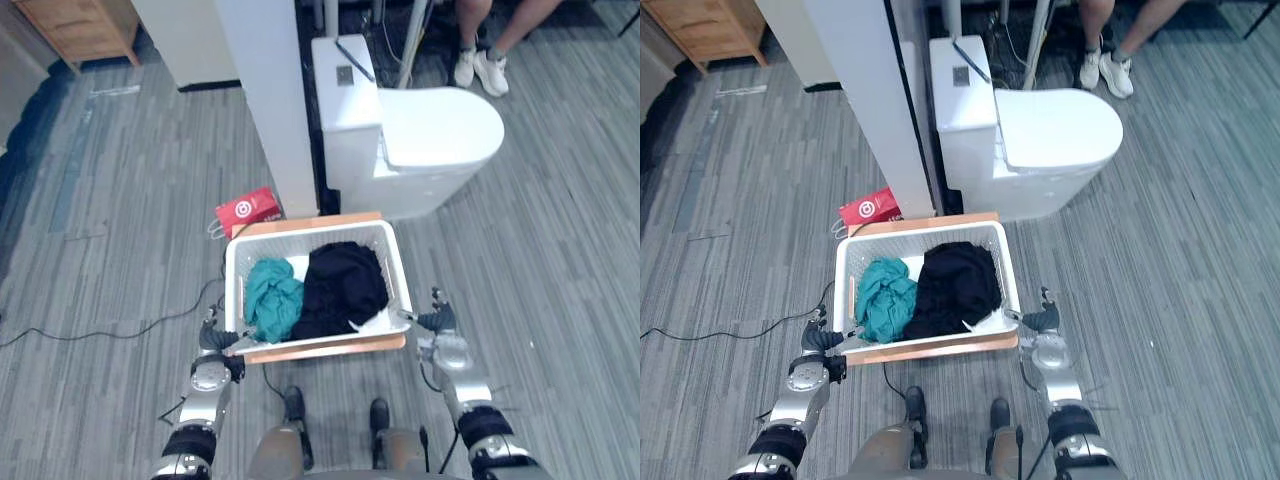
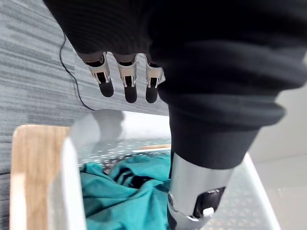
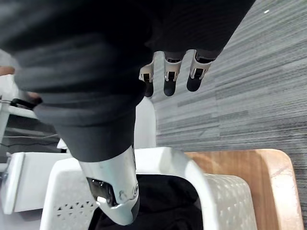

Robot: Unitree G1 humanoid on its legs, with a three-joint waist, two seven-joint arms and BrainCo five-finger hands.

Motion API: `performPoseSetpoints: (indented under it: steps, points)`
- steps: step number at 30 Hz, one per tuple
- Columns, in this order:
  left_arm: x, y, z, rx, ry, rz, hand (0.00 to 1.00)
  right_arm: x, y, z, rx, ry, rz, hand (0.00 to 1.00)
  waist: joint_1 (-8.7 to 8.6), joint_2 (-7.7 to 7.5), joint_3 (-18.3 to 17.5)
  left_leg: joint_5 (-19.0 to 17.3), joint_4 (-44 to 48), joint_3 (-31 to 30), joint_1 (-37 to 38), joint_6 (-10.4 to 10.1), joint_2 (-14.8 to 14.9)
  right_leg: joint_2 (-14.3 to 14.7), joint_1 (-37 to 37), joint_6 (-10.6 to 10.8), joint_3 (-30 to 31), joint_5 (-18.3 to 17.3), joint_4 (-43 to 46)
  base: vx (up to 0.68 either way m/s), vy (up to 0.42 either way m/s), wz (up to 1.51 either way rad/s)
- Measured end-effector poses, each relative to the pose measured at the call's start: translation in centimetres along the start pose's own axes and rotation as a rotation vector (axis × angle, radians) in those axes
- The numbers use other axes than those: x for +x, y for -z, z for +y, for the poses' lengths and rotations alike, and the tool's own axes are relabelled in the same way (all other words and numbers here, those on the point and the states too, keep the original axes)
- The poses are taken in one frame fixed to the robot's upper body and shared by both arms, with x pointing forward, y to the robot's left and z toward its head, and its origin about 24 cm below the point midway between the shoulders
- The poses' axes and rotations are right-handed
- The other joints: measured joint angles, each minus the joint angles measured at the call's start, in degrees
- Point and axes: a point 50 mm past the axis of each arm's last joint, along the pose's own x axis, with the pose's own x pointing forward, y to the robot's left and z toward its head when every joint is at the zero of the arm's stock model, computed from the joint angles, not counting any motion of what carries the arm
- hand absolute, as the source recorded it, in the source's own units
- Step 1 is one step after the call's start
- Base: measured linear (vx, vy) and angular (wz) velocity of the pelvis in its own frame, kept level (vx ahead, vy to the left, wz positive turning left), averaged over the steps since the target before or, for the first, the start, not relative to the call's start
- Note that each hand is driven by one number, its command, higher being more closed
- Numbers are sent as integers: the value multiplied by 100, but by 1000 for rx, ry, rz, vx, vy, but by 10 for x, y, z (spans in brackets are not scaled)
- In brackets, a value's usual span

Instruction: Pick up the laundry basket with both hands and put the clothes into the washing machine.

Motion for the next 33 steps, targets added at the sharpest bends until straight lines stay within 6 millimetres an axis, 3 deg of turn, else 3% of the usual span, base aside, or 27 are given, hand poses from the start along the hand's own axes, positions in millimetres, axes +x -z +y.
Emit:
performPoseSetpoints:
  steps: [1, 2, 6, 7, 17, 22, 23, 27, 33]
  points:
    - [4, -7, 0, 16, -6, -10, 100, 6, -12, 2, -14, -1, -9, 0, 6, 4, 124, 9, 9, -9, -73, -13, 3, 6, -84, 6, 19, 32, 18, -167, -2, -4]
    - [6, -10, -1, 18, -12, -16, 100, 9, -18, 2, -16, 0, -19, 100, 5, 6, 186, 18, 10, -12, -99, -28, 6, 11, -117, 5, 28, 51, 31, -200, -5, -5]
    - [13, -35, -12, 54, 17, -67, 100, 21, -57, -1, -70, 15, -86, 100, 7, 34, 330, 112, -66, -39, -308, -114, -3, 19, -394, 11, 52, 160, 93, -133, -2, 1]
    - [14, -41, -14, 53, 17, -76, 100, 22, -62, -2, -82, 20, -97, 100, 8, 40, 372, 188, -90, -72, -333, -32, -14, 17, -417, 15, 41, 171, 93, -74, -1, 6]
    - [13, -61, -10, 44, 0, -167, 100, 15, -67, -12, -58, 40, -178, 100, -12, 22, 513, 302, -195, -237, -417, 12, -80, 9, -474, 18, -68, 174, 67, 22, -1, 7]
    - [-11, -49, -7, 0, 17, -227, 100, -14, -42, -24, 22, 79, -228, 100, -22, 9, 522, 300, -264, -254, -191, 15, -85, 37, -313, 18, 90, 175, -34, 95, -14, -17]
    - [-21, -39, -10, 0, 43, -223, 100, -25, -28, -30, 37, 95, -220, 100, -64, 5, 517, 297, -281, -221, 24, 13, -87, 43, -135, 18, 164, 175, -69, 112, -29, -28]
    - [-44, -28, -12, 6, 92, -247, 100, -55, -7, -48, 91, 136, -224, 100, -292, -81, 413, 111, -278, -4, 385, 11, -21, 115, 169, 22, 381, 172, -204, 76, -24, -34]
    - [-64, -23, -16, 38, 152, -284, 100, -88, 20, -63, 123, 178, -183, 100, -510, -333, -182, -410, -8, 1018, 887, -53, 148, 341, 236, 113, 1363, 223, -215, 25, 10, -89]
